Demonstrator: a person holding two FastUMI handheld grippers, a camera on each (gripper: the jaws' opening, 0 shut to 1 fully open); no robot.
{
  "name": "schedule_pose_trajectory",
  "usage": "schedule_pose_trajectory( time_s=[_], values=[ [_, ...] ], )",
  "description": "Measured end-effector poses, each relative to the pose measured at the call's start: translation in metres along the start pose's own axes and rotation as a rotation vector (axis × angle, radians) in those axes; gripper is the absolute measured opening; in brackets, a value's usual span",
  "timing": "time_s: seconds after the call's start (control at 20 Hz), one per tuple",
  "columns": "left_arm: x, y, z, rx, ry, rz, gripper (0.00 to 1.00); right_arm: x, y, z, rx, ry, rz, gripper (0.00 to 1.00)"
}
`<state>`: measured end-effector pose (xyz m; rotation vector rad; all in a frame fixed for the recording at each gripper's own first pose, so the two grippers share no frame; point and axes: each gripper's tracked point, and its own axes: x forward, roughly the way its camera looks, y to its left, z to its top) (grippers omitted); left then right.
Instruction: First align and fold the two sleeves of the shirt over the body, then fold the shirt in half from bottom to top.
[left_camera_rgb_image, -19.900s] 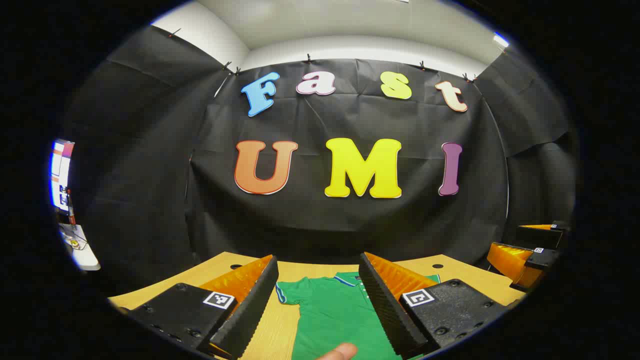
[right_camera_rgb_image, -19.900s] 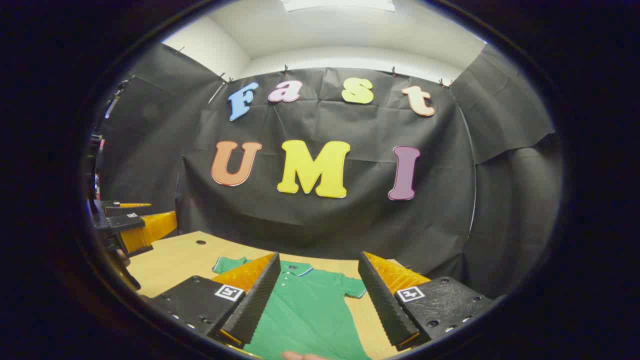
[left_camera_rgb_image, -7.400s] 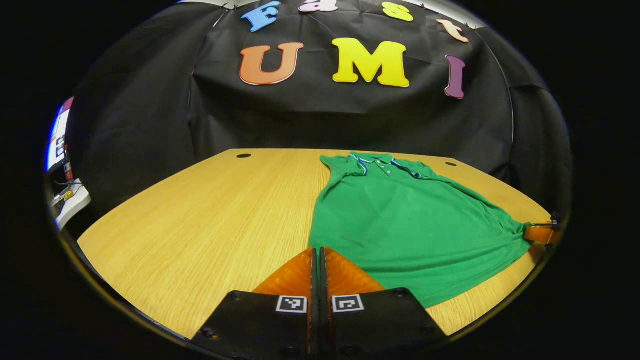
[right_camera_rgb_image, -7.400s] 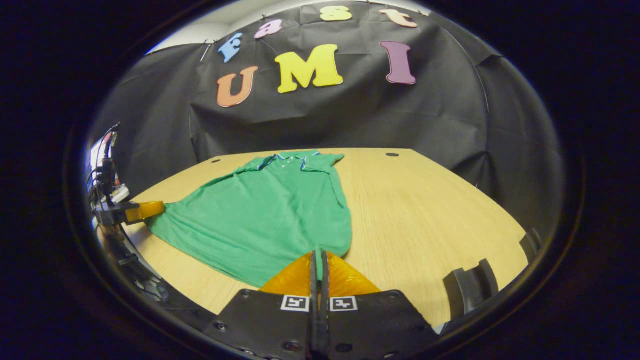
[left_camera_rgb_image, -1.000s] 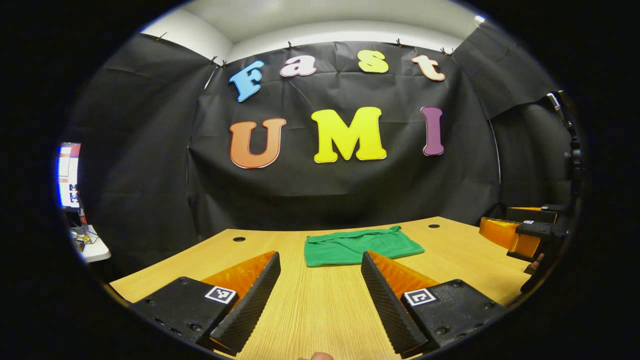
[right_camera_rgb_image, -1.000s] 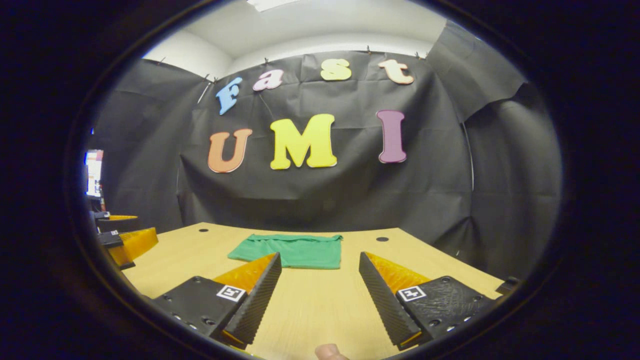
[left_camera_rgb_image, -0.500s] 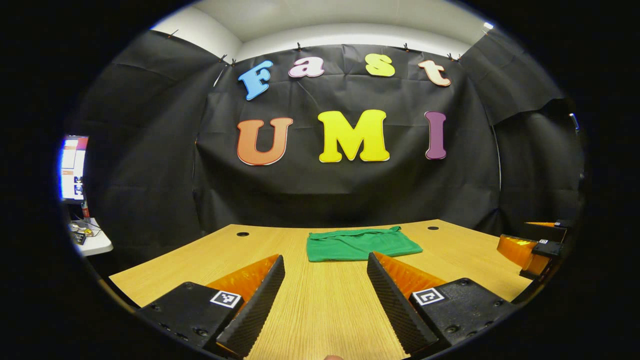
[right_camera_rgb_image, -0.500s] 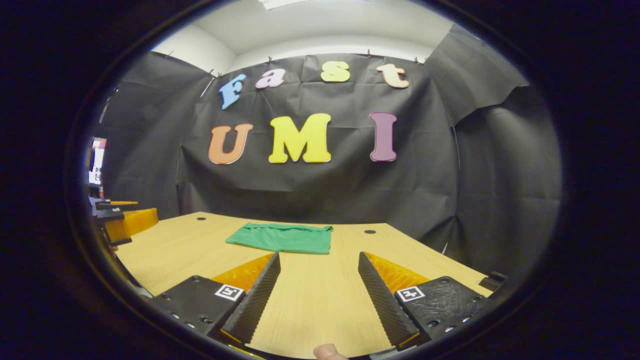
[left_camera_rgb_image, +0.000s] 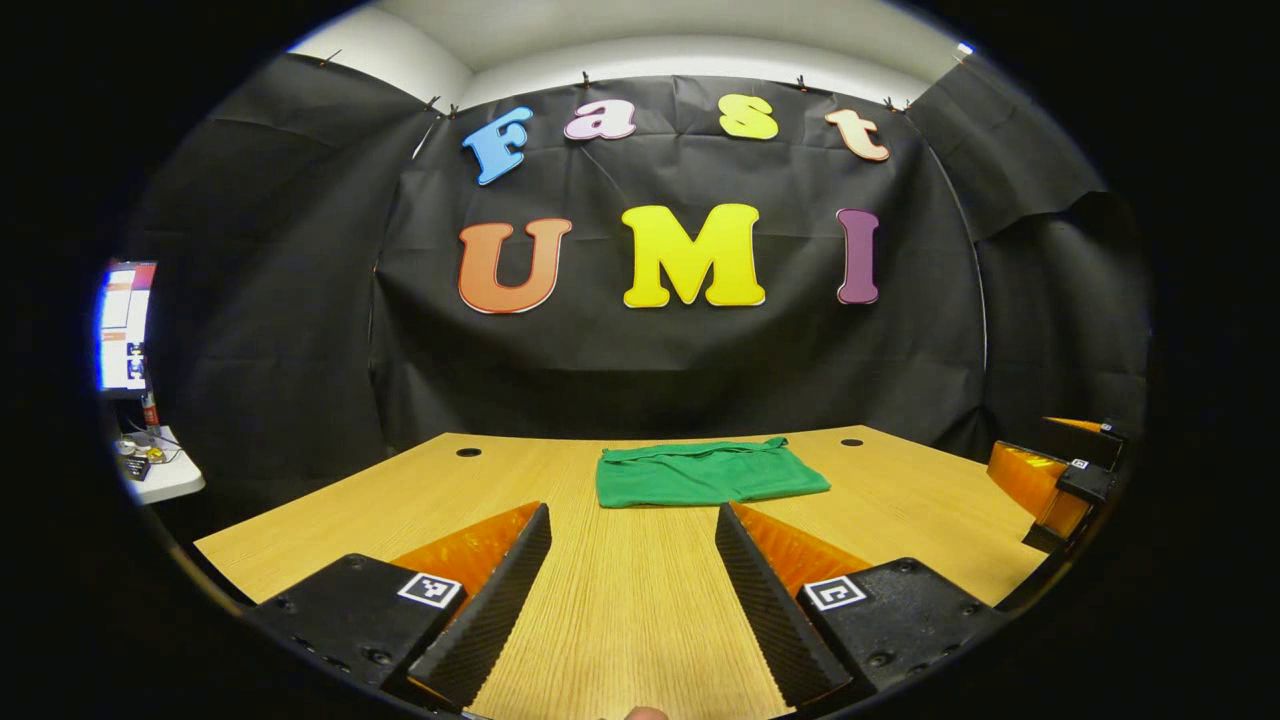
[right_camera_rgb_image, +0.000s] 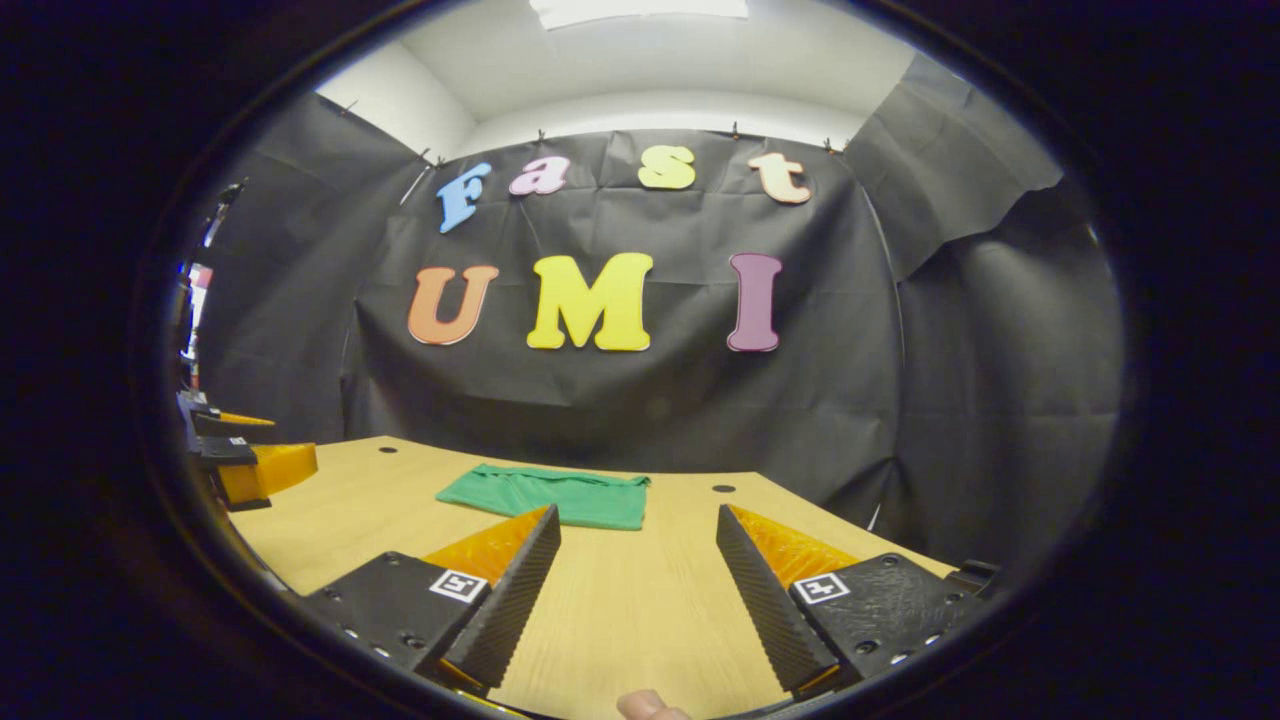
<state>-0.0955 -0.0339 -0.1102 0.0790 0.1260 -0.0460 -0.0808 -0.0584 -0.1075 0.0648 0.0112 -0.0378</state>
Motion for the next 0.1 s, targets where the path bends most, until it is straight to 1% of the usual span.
schedule_pose_trajectory(
  time_s=[0.1],
  values=[
    [-0.0019, -0.0031, 0.0017, 0.011, -0.009, -0.004, 1.0, -0.0011, 0.0028, 0.0015, -0.002, -0.007, 0.007, 0.96]
  ],
)
